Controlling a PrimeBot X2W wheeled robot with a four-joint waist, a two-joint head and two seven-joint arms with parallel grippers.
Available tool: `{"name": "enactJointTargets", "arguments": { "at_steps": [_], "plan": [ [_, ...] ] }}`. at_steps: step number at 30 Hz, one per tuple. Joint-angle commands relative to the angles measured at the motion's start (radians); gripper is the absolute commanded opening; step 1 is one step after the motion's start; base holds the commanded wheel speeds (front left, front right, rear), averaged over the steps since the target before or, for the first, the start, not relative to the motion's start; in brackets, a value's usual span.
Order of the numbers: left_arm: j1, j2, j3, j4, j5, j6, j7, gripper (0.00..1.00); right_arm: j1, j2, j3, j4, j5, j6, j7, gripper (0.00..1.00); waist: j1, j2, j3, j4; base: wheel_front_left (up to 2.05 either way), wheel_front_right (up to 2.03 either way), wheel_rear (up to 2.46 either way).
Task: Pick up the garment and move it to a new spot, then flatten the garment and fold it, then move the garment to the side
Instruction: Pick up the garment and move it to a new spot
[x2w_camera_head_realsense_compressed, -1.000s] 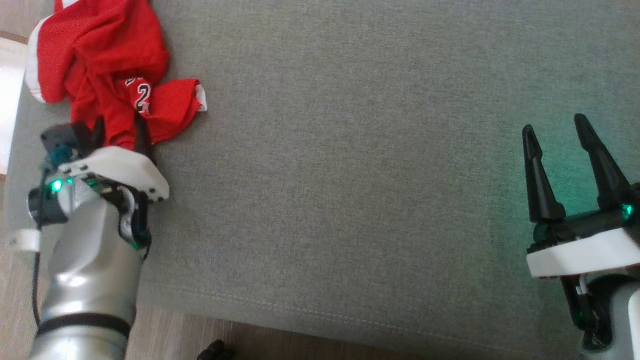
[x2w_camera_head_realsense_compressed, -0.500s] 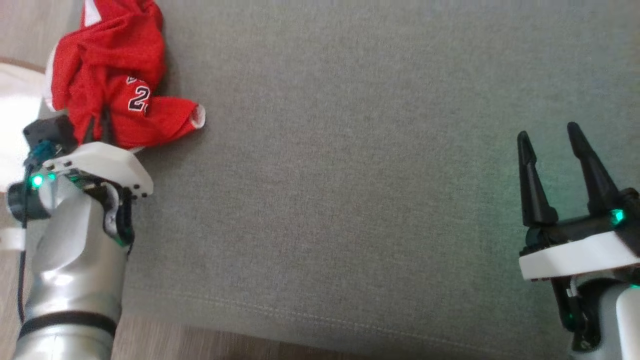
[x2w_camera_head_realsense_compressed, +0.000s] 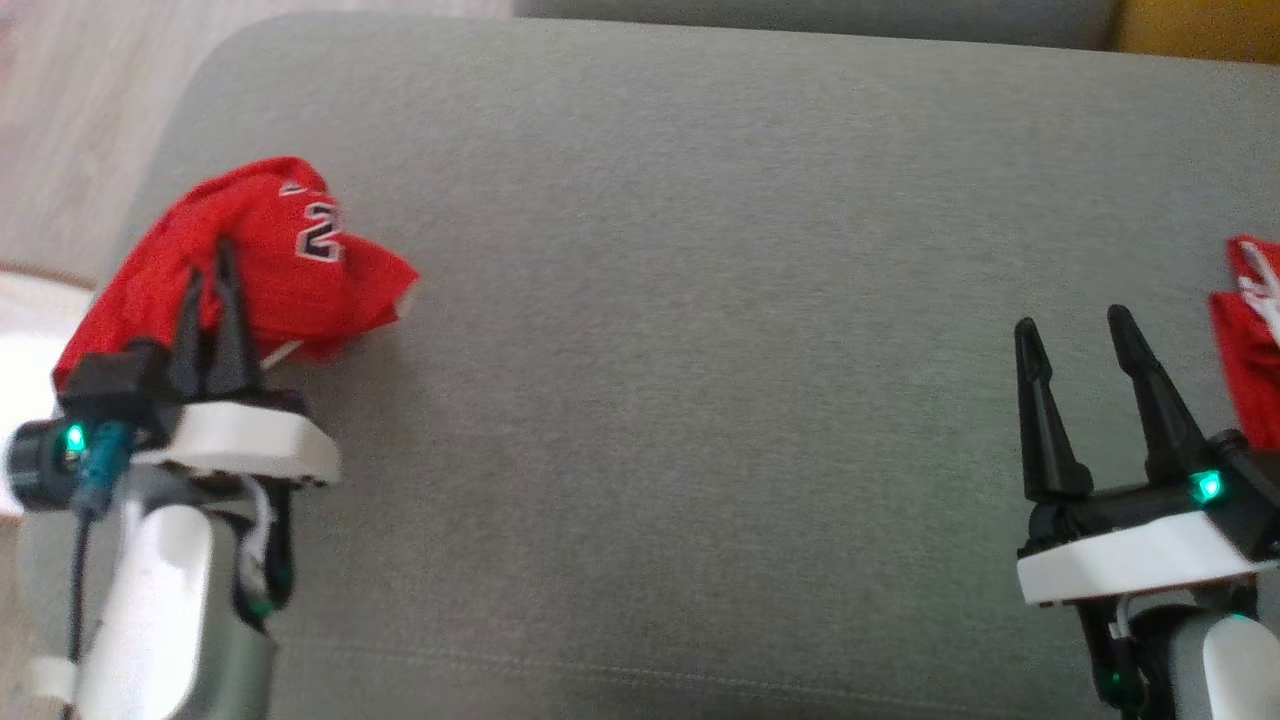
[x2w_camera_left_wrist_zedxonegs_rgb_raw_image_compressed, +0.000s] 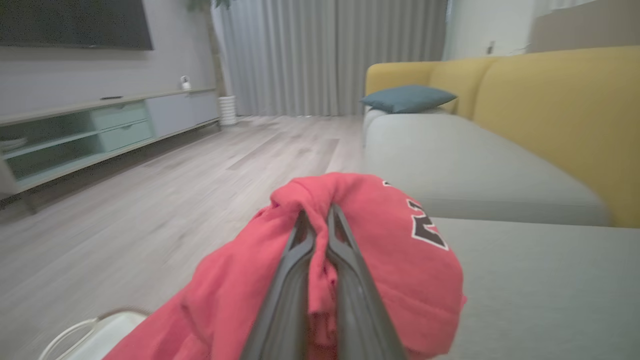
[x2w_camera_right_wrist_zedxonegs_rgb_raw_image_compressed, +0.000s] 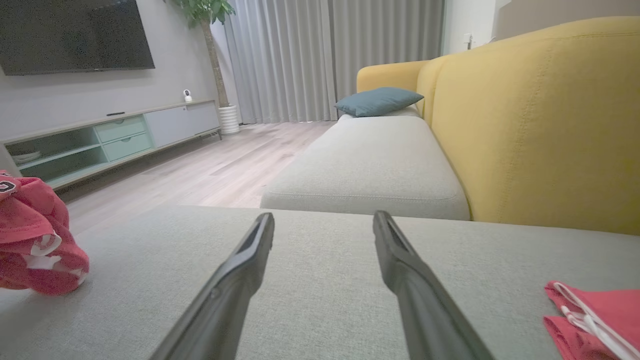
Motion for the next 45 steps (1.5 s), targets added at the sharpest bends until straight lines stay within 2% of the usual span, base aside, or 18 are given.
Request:
{"name": "enactJointTargets", "arguments": {
  "at_steps": [1,5,8,13,19,26,27,28,29,30,36,44,45],
  "plan": [
    [-0.034,0.016,0.022,-0.046,0.004,0.003,0.000,0.00,-0.012,0.002,0.023,-0.032,0.006,0.003,-0.008,1.00,0.0000,-0.0001,-0.014,-0.029,0.00,0.00,0.00],
    [0.033,-0.025,-0.055,-0.194,0.014,-0.007,0.051,0.00,-0.013,0.007,0.025,-0.025,0.016,0.003,-0.017,1.00,0.0000,-0.0001,-0.009,-0.093,0.00,0.00,0.00],
    [0.052,-0.061,-0.130,-0.226,0.008,-0.034,0.076,0.00,-0.016,0.010,0.023,-0.015,0.023,0.003,-0.027,1.00,0.0000,-0.0001,0.003,-0.148,0.00,0.00,0.00],
    [0.017,-0.099,-0.259,-0.195,0.014,-0.081,0.097,0.00,-0.036,0.012,0.040,0.001,0.036,0.003,-0.042,1.00,0.0000,-0.0001,0.039,-0.266,0.00,0.00,0.00],
    [-0.048,-0.118,-0.387,-0.132,0.030,-0.121,0.120,0.00,-0.058,0.012,0.038,0.026,0.068,0.003,-0.072,1.00,0.0000,-0.0001,0.104,-0.396,0.00,0.00,0.00],
    [-0.082,-0.125,-0.465,-0.030,0.008,-0.155,0.136,0.00,-0.076,0.012,0.048,0.073,0.109,0.003,-0.118,1.00,0.0000,-0.0001,0.157,-0.487,0.00,0.00,0.00],
    [-0.086,-0.126,-0.472,-0.018,0.002,-0.159,0.136,0.04,-0.078,0.012,0.050,0.079,0.112,0.003,-0.124,1.00,0.0000,-0.0001,0.160,-0.491,0.00,0.00,0.00],
    [-0.091,-0.126,-0.481,-0.009,0.000,-0.164,0.133,0.28,-0.080,0.012,0.051,0.085,0.115,0.003,-0.129,1.00,0.0000,-0.0001,0.161,-0.493,0.00,0.00,0.00],
    [-0.098,-0.126,-0.491,-0.004,0.005,-0.166,0.127,0.55,-0.081,0.012,0.051,0.090,0.117,0.003,-0.134,1.00,0.0000,-0.0001,0.162,-0.493,0.00,0.00,0.00],
    [-0.104,-0.126,-0.499,-0.001,0.012,-0.167,0.118,0.99,-0.082,0.012,0.050,0.095,0.118,0.003,-0.137,1.00,0.0000,-0.0001,0.161,-0.491,0.00,0.00,0.00],
    [-0.121,-0.122,-0.531,-0.018,0.057,-0.154,0.057,1.00,-0.085,0.012,0.048,0.112,0.111,0.003,-0.142,1.00,0.0000,-0.0001,0.119,-0.439,0.00,0.00,0.00],
    [-0.106,-0.090,-0.453,-0.101,0.054,-0.075,-0.006,1.00,-0.073,0.013,0.038,0.097,0.080,0.003,-0.111,1.00,0.0000,-0.0001,0.056,-0.319,0.00,0.00,0.00],
    [-0.106,-0.090,-0.453,-0.101,0.054,-0.075,-0.006,1.00,-0.073,0.013,0.038,0.097,0.080,0.003,-0.111,1.00,0.0000,-0.0001,0.056,-0.319,0.00,0.00,0.00]
  ]
}}
